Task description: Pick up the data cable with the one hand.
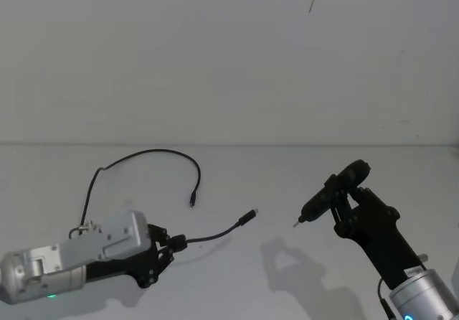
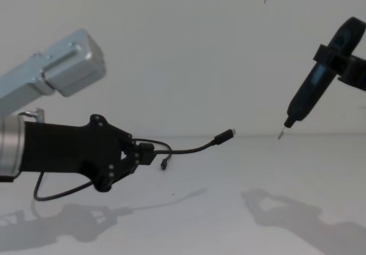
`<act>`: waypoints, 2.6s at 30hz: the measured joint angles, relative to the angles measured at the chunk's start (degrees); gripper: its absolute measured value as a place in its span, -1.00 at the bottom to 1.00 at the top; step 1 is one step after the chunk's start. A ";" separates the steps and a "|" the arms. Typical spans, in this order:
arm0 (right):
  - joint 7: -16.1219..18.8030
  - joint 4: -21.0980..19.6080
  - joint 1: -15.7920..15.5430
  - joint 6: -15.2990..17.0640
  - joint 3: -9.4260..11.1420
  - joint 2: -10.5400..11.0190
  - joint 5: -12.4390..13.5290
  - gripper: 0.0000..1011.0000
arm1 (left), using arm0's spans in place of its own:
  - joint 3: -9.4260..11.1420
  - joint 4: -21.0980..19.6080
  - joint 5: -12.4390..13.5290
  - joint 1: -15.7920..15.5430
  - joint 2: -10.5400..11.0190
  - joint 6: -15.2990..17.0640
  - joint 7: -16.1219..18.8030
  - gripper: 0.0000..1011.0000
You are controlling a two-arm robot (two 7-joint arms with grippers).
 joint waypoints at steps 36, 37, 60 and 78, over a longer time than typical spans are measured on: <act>2.06 0.11 3.34 4.47 -4.03 3.47 -3.76 -0.48 | -0.50 -0.32 -6.07 -1.15 4.59 -3.98 -11.37 -0.92; 2.14 0.13 3.35 4.17 -4.07 3.50 -3.89 -0.48 | -0.50 -0.32 -6.10 -1.16 4.61 -4.00 -11.40 -0.92; 6.44 1.12 4.79 2.16 -4.25 4.08 0.28 -0.48 | -0.51 -0.32 -6.36 -1.21 4.80 -4.17 -11.88 -0.92; 6.95 2.81 6.32 6.38 -4.82 4.12 4.90 -0.48 | -0.51 -0.32 -6.39 -1.21 4.84 -4.18 -11.97 -0.92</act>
